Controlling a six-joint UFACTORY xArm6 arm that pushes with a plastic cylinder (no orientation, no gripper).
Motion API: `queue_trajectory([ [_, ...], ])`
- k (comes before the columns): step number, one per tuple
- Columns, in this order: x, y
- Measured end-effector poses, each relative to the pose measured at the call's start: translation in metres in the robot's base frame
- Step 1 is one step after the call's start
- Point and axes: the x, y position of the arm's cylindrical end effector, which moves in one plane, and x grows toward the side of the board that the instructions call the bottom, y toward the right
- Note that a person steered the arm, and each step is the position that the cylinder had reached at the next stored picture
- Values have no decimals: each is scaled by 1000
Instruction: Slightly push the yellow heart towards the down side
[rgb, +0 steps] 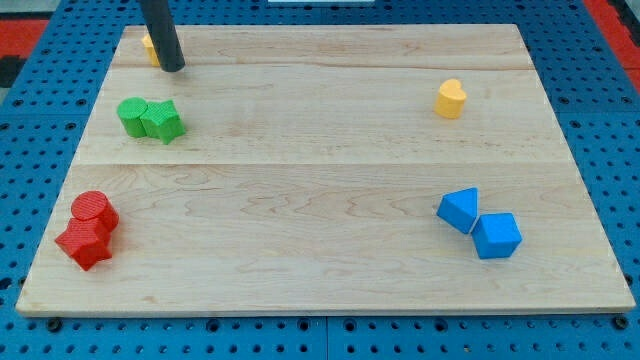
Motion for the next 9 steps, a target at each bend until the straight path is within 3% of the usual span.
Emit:
queue_trajectory([
  [2,106,66],
  [3,138,166],
  [4,119,212],
  [6,110,204],
  [7,110,283],
  [8,106,298],
  [9,104,352],
])
